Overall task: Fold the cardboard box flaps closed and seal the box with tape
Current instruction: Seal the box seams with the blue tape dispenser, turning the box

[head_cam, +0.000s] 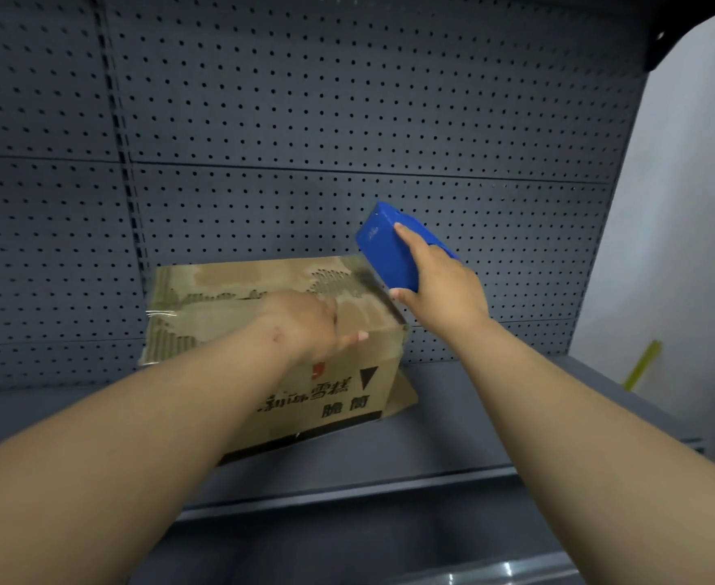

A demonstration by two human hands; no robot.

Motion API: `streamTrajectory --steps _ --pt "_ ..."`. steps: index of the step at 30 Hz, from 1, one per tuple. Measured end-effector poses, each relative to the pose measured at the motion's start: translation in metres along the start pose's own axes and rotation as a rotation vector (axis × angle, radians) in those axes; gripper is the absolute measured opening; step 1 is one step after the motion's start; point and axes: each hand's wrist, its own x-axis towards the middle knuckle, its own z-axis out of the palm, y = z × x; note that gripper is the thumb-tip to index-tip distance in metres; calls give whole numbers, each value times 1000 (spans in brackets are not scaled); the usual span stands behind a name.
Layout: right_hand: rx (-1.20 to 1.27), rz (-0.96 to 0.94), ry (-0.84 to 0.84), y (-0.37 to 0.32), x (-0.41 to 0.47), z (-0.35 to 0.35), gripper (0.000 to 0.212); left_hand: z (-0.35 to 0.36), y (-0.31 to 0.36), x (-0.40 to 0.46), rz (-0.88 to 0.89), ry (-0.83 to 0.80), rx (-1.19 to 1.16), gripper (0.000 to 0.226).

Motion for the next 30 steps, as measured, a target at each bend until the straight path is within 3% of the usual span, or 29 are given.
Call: streamTrajectory --steps 4,8,14,20,30 --pt "-34 123 -1 48 -5 19 81 6 10 15 5 46 34 66" --pt "-9 218 -114 85 -17 46 80 12 6 28 -6 64 18 65" --pt "21 256 -364 119 -37 92 87 14 5 32 9 48 39 65" --pt "-171 185 -578 132 -46 127 85 15 5 29 -3 69 47 66" --pt "-405 94 -551 141 -34 168 70 20 7 27 -5 97 73 68"
